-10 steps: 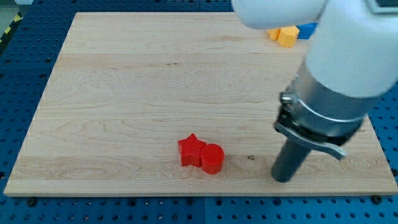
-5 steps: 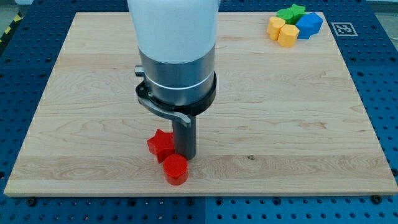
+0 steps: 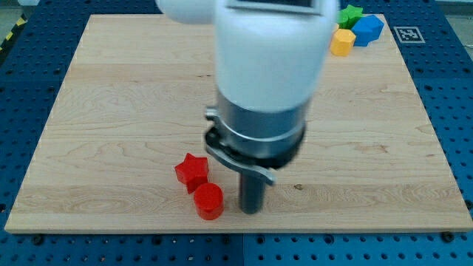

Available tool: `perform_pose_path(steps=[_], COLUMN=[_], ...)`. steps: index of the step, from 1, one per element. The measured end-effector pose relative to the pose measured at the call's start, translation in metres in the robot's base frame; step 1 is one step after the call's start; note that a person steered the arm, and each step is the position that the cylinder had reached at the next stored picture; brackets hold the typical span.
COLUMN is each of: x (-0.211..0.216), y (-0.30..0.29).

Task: Move the red circle and red star to the bottom left

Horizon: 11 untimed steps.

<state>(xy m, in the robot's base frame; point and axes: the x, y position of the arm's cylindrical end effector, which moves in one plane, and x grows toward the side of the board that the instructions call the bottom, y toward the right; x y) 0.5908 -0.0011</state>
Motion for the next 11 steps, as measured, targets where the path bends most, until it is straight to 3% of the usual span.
perform_pose_path(steps=[1,5,9,11], x=[-0.006,0.027,0.027,0.021], y=[-0.042,-0.031,-0.125,-0.016])
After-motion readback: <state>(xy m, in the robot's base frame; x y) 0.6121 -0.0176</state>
